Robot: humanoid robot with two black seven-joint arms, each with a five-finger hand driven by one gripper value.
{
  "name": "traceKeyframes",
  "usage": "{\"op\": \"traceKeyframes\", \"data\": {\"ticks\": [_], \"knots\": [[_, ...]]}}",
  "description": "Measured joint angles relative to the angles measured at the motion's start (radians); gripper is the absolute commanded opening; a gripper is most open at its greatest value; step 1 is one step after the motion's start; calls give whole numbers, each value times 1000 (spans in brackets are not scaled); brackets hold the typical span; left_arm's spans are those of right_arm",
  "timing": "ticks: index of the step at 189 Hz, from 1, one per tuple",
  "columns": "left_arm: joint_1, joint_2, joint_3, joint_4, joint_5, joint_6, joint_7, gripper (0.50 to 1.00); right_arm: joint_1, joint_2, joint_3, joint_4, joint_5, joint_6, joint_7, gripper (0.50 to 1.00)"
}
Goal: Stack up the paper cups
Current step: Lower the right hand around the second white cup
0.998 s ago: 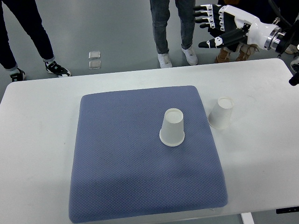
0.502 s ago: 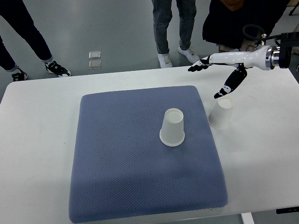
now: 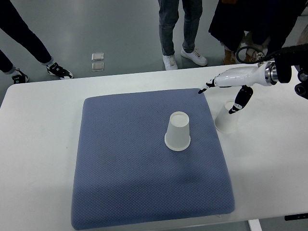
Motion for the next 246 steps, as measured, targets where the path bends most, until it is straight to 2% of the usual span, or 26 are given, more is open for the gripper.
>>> {"op": "traceKeyframes", "data": {"ticks": [53,138,171,221,246], "knots": [[0,0,0,0,0,0,0,1000,0,-1,-85,-36,-20,-116,-2,905],[0,0,0,0,0,0,0,1000,-38,29,-148,-105,-72,-238,-4,901],[0,0,0,0,0,0,-1,1000,-56,66,-152,-166,-74,-287,-7,901],[0,0,0,0,0,0,-1,1000,-71,81,-153,-193,-89,-304,-6,895],[0,0,0,0,0,0,0,1000,-76,81,-157,-195,-93,-306,-3,864]]}}
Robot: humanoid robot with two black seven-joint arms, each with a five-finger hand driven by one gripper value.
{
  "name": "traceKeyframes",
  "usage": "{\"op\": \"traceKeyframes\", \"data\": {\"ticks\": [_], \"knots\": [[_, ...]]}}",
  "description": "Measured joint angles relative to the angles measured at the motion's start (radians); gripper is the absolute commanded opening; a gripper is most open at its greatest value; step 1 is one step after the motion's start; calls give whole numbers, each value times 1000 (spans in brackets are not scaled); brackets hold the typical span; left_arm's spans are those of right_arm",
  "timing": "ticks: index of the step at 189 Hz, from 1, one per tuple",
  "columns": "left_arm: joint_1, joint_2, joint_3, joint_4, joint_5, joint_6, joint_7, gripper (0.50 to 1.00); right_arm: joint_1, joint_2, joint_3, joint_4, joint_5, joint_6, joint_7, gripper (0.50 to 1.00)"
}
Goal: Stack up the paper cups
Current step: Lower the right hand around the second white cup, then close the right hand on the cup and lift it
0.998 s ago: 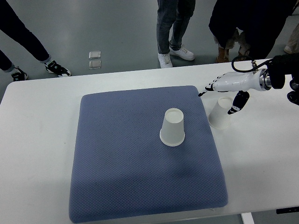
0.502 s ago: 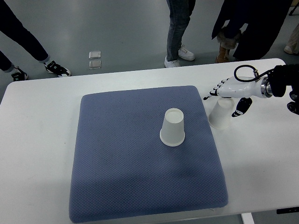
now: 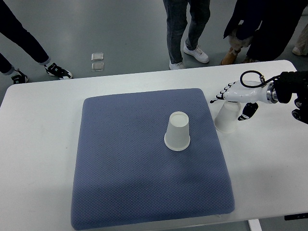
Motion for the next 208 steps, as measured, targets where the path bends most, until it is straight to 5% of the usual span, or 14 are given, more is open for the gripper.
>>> {"op": "traceKeyframes", "data": {"ticks": [87,151,208], "knots": [[0,0,0,0,0,0,1,1000,0,0,-16,0,-1,0,2,793],[0,0,0,0,0,0,1,1000,4,8,-37,0,-3,1,2,619],[0,0,0,0,0,0,0,1000,12,14,-39,-2,-4,3,0,594]]}}
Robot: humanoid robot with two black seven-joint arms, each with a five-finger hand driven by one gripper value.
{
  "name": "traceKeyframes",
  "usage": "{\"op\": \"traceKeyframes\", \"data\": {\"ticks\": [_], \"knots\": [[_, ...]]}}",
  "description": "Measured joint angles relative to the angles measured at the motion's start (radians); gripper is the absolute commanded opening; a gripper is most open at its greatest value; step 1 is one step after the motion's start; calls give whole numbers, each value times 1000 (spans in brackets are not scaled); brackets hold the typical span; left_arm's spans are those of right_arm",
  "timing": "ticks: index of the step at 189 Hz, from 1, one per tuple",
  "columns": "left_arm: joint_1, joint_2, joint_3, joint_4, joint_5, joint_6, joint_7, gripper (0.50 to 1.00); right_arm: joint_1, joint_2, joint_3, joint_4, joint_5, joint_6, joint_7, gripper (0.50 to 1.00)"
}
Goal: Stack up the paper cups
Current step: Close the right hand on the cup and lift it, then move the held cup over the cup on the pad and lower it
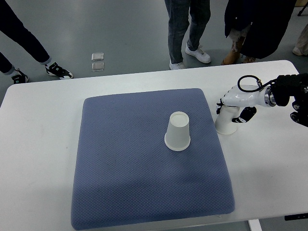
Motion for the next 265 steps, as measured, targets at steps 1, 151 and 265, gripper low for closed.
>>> {"op": "traceKeyframes", "data": {"ticks": [1,151,265], "knots": [[0,0,0,0,0,0,0,1000,0,0,0,0,0,0,0,594],[0,0,0,0,0,0,0,1000,235,-32,8,79,27,78,44,594],[0,0,0,0,0,0,0,1000,453,-53,15,278,118,280,109,594]]}}
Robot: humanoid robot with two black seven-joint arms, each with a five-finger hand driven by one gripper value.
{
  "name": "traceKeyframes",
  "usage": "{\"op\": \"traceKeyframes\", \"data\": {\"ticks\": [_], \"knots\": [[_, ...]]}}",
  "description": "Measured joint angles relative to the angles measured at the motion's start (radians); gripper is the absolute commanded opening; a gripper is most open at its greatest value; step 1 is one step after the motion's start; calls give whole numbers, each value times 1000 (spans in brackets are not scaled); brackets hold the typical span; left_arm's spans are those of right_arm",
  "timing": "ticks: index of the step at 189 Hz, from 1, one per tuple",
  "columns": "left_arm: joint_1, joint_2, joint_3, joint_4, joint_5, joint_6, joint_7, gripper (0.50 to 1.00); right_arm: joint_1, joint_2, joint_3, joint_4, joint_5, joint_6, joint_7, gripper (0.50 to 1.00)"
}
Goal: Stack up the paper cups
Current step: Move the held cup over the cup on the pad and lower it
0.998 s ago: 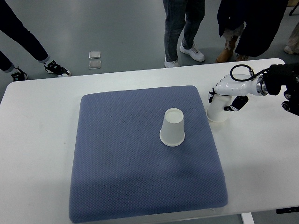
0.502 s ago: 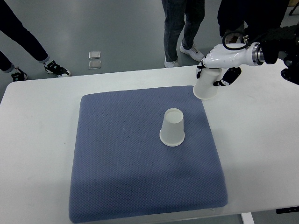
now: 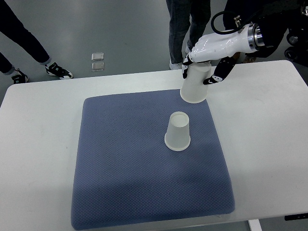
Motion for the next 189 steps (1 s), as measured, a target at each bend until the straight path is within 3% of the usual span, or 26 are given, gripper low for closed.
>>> {"op": "traceKeyframes", "data": {"ticks": [71,189], "knots": [[0,0,0,0,0,0,0,1000,58,-15,0,95,127,109,5,596],[0,0,0,0,0,0,0,1000,-18,39,0,76,155,84,-22,596]]}}
